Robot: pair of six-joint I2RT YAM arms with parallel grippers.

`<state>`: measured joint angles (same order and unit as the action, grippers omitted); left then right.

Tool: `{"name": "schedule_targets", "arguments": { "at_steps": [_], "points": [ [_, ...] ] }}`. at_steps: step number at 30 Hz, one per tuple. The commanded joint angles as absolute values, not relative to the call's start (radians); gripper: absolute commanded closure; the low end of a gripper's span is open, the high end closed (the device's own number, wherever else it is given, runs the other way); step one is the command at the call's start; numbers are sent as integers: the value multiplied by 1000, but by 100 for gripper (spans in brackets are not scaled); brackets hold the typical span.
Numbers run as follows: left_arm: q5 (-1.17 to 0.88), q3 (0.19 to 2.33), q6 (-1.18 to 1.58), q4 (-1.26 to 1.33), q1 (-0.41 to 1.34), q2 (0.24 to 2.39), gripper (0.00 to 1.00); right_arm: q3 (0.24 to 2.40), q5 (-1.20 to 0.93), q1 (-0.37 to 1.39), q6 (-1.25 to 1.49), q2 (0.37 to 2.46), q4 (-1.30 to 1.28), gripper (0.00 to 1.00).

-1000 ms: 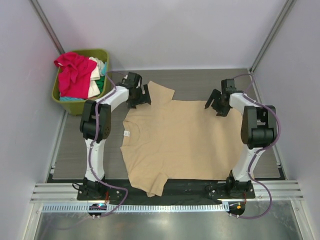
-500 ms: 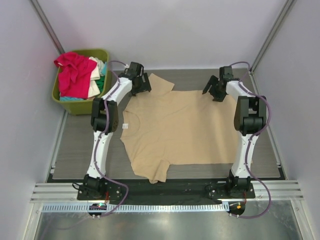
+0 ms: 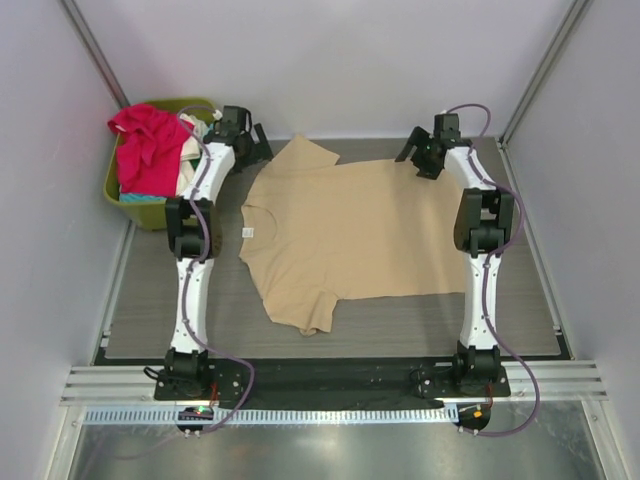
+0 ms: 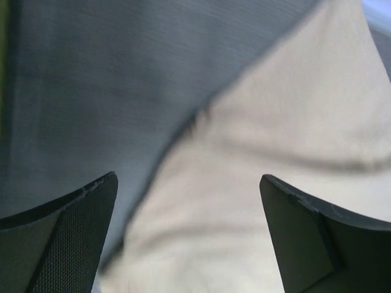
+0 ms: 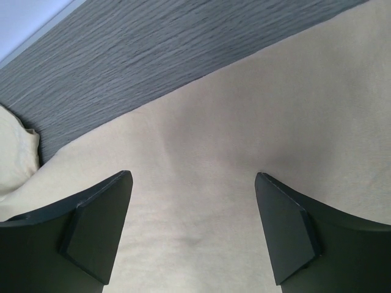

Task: Fold and stack the t-shirts
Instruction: Flatten the tshirt out, then fold the tshirt

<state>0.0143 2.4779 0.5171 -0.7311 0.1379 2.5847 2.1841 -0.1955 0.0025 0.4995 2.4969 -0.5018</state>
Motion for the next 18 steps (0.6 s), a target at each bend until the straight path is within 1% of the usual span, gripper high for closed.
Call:
{"name": "schedule_targets", "arguments": {
  "at_steps": [1,2,3,4,5,6,7,8,9,11,12,13,14,15,17,18],
  "points": [
    [78,2305,480,-715,192,2216,0,2218,-204,0,474,2393,-500,12],
    [96,2234,482,-713,199,2151,0,2212,-195,0,471,2352,-499,11],
    [141,2076,495,-704,207,2088,0,2188,-183,0,472,2323,-496,10],
    [159,1989,497,-690,230,1948,0,2168,-163,0,474,2294,-489,9],
    [179,1821,503,-677,245,1890,0,2139,-147,0,471,2220,-483,9],
    [219,1746,509,-657,262,1825,0,2062,-103,0,469,2182,-474,9],
    [232,1677,537,-655,294,1731,0,2015,-78,0,466,2140,-457,9],
    [235,1616,552,-655,311,1685,0,1958,-57,0,466,2087,-440,9],
    [236,1507,563,-652,327,1648,0,1828,-16,0,475,1989,-419,9],
    [233,1415,590,-653,380,1550,1,1679,32,0,488,1872,-333,9],
    [223,1332,604,-663,418,1522,3,1546,63,0,505,1767,-292,9],
    [204,1286,621,-664,442,1487,4,1482,74,0,508,1717,-278,9],
    [189,1196,655,-664,465,1427,4,1427,84,0,517,1674,-276,9],
    [181,1151,676,-664,491,1393,7,1323,95,0,532,1622,-278,9],
    [155,1016,741,-655,576,1338,10,1212,91,0,584,1472,-279,10],
    [147,978,761,-646,607,1289,12,1109,89,0,597,1421,-279,11]
  ]
}}
